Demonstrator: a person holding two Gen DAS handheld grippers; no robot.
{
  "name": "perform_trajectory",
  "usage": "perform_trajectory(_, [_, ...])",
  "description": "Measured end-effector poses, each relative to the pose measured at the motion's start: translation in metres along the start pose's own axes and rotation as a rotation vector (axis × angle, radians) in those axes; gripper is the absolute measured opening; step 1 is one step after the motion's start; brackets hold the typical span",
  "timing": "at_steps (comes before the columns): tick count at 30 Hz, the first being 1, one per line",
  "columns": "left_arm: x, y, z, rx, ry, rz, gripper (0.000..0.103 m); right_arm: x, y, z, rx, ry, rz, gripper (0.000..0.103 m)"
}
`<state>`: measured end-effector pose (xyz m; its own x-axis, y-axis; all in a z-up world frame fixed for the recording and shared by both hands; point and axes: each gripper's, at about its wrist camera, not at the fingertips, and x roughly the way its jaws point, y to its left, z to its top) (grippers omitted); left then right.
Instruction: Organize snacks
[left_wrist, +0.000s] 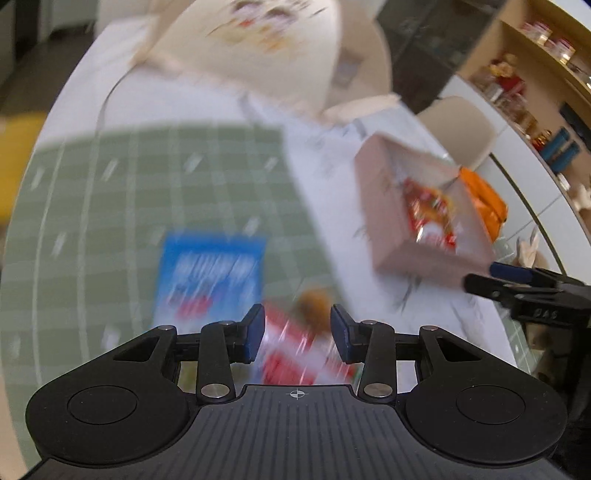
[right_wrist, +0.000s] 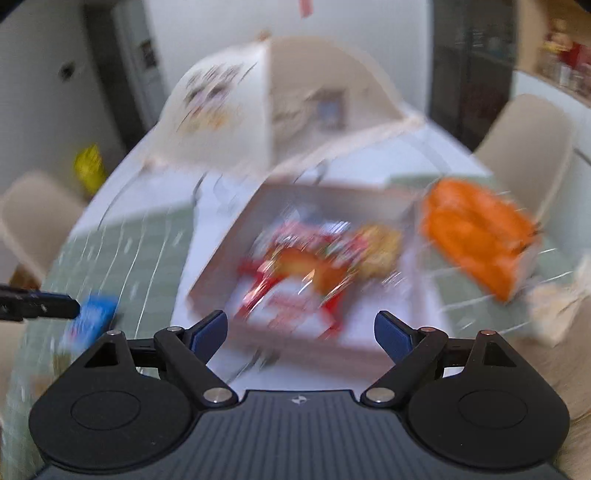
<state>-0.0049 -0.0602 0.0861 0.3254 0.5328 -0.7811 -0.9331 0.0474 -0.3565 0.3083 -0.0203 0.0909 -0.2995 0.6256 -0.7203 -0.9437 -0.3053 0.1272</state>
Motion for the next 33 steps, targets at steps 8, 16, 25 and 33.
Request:
perform_trajectory(8, [-0.04,0.051,-0.051,-0.2,0.024,0.084,0.042,0.042,0.105,-0.035,-0.171,0.079,0.194,0.085])
perform_trajectory(16, [-0.047,0.041,-0.072,-0.189,0.073,0.018,0.042,0.085,0.143,-0.029,-0.208,0.085,0.178,0.036])
perform_trajectory(25, [-0.033,0.015,-0.065,-0.129,0.048,-0.002,0.042,0.027,0.121,-0.082,-0.314,0.117,0.142,0.023])
perform_trajectory(33, [-0.025,0.007,-0.028,-0.101,-0.052,0.093,0.042,-0.011,0.08,-0.102,-0.254,0.09,0.089,0.04])
